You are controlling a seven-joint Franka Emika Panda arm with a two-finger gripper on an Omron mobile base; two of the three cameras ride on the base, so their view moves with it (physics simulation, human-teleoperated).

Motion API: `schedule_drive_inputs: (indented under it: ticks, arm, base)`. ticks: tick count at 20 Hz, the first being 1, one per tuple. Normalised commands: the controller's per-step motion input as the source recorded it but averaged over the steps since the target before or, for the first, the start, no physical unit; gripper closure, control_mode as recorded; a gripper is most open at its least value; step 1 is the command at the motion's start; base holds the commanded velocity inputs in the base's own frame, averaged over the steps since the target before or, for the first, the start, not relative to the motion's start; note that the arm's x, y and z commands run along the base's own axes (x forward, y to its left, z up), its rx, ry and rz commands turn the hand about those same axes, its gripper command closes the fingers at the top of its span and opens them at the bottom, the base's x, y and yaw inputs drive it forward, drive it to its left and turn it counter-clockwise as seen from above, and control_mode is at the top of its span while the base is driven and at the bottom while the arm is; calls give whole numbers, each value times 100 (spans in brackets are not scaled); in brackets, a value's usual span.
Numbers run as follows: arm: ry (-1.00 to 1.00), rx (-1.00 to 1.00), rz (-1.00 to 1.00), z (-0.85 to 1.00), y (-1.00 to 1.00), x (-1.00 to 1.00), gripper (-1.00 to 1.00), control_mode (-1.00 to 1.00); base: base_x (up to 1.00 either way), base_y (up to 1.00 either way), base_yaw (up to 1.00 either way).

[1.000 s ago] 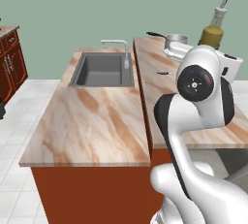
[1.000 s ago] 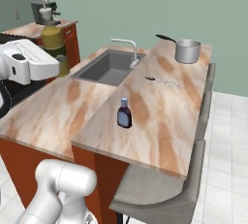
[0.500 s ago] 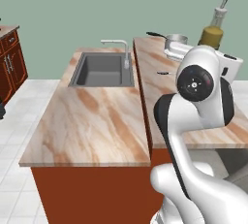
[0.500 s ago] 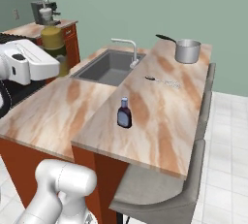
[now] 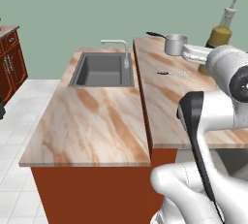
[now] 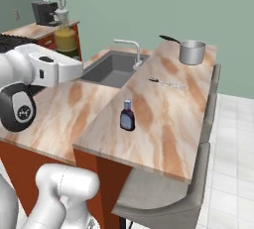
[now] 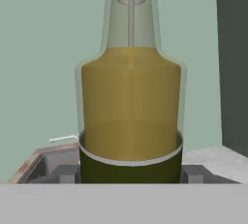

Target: Move the condiment bottle and oil and vinegar bottle from the cabinet to the dining counter.

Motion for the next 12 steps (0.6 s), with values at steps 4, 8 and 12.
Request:
schedule_drive_inputs:
  ticks: [4, 8, 12]
  arm:
    - [0, 0, 47, 0, -46, -6, 100, -100]
    - [0, 0, 45, -1, -48, -10, 100, -100]
    - [0, 2, 37, -4, -55, -7, 100, -100]
  base:
    - [0, 0, 0]
    - [0, 0, 0]
    - [0, 0, 0]
